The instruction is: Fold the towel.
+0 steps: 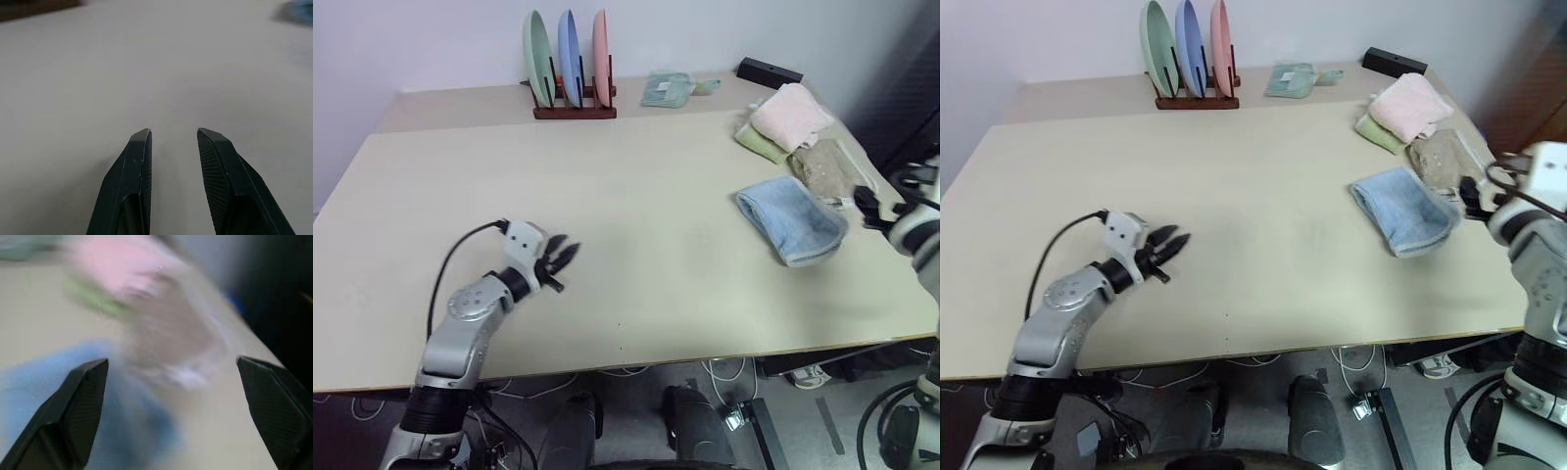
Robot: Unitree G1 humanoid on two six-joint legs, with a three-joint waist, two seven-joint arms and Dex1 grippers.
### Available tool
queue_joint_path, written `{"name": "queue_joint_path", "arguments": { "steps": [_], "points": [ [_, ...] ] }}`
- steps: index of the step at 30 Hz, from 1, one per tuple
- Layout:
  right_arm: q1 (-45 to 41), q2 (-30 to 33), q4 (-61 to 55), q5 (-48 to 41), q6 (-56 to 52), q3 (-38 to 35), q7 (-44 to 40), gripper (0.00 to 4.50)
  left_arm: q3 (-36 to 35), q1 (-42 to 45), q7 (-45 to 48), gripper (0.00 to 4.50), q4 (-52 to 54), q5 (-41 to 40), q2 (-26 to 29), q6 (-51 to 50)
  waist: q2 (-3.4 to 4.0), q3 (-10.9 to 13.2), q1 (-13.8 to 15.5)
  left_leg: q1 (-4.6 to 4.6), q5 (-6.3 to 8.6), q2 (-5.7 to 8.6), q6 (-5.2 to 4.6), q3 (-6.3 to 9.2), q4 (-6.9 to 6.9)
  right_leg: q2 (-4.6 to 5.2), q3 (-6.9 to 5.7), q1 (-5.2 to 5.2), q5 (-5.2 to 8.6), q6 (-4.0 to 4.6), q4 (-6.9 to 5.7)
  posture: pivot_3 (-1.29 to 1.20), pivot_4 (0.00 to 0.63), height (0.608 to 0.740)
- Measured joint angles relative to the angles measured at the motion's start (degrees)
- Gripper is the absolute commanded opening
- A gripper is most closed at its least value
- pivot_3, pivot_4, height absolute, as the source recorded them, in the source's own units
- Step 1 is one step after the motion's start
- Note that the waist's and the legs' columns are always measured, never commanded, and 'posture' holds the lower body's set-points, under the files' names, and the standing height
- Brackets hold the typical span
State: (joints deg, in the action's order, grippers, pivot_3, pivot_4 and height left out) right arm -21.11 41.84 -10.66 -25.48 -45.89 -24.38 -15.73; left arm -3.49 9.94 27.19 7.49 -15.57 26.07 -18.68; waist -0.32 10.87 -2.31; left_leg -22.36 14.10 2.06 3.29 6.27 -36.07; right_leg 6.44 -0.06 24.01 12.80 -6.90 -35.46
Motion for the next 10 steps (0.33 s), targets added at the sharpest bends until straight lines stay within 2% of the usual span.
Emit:
{"name": "queue_joint_path", "arguments": {
  "steps": [5,10],
  "points": [
    [-2.63,-0.38,0.17,0.49,10.81,15.01,-17.54,4.24,-5.29,-3.07,-1.28,1.45,-0.27,1.33,2.33,3.26,-0.06,0.04,-0.07,-0.07,0.02,0.02,-0.02,0.00,-0.04,0.03,0.01,0.00,0.01,-0.04,0.11,0.00,0.150,0.740],
    [-6.20,-1.51,5.33,0.81,15.10,18.99,-24.67,4.24,-7.40,-7.83,-1.61,1.45,2.81,1.31,2.54,3.22,-0.18,0.08,1.48,-0.10,0.02,0.06,-0.02,0.02,-0.09,0.06,0.00,-0.02,0.01,-0.02,0.14,0.00,0.150,0.740]
  ]
}}
